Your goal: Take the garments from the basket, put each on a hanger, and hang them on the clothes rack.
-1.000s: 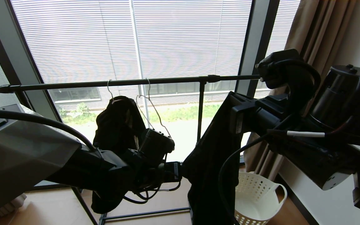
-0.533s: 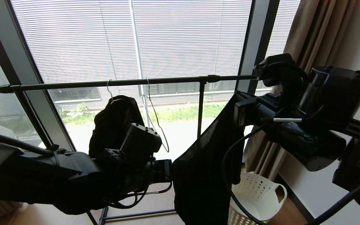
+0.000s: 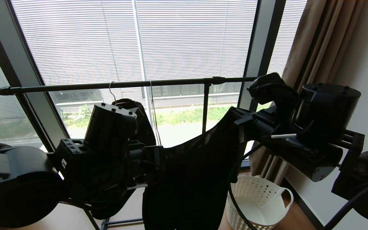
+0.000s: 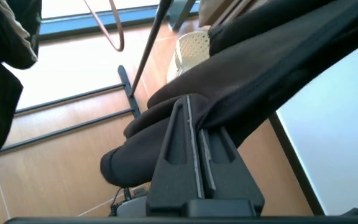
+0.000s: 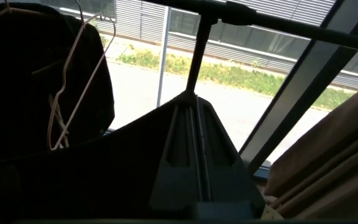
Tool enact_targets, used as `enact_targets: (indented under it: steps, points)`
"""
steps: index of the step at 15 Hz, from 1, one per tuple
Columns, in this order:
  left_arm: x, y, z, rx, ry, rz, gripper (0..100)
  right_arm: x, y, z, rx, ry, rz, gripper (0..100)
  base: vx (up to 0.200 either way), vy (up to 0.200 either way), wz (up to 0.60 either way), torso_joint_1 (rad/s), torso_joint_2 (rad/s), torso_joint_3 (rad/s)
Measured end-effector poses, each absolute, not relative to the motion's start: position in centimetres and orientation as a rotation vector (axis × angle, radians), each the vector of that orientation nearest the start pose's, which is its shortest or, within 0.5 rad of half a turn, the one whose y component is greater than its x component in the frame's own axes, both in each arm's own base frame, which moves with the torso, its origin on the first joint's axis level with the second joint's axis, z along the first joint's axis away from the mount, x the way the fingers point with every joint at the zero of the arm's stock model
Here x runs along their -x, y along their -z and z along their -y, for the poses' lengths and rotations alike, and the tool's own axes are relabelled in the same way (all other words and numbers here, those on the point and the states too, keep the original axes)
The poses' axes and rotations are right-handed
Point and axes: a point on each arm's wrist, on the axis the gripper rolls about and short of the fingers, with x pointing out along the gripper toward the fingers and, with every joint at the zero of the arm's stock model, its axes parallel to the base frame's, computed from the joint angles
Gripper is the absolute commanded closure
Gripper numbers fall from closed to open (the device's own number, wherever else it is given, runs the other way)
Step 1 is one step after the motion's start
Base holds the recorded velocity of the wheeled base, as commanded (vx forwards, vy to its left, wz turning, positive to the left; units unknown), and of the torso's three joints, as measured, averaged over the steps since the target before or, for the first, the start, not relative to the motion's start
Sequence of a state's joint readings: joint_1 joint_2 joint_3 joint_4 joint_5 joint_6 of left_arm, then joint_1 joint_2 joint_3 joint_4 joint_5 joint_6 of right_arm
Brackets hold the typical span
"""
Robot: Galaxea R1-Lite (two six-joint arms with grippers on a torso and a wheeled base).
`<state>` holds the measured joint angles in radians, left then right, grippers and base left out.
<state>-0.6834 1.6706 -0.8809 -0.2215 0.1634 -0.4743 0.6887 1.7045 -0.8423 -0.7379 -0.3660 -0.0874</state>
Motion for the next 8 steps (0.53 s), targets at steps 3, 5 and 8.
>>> enact_targets:
  steps: [3, 5, 8]
  points:
    - [-23.2, -18.7, 17.8, 0.226, 0.356, -0.613, 100, -24.2, -19.4, -18.9, 0.218, -0.338, -0.107, 100, 0.0, 0.0, 0.0, 0.0, 0.0, 0.0]
    - [-23.5, -19.8, 17.9, 0.237, 0.357, -0.593, 100, -24.1, -18.9, -18.8, 0.256, -0.339, -0.12, 100, 0.0, 0.0, 0.0, 0.0, 0.0, 0.0]
    - [-23.7, -20.5, 17.9, 0.244, 0.36, -0.577, 100, -24.1, -18.3, -18.8, 0.27, -0.34, -0.138, 100, 0.0, 0.0, 0.0, 0.0, 0.0, 0.0]
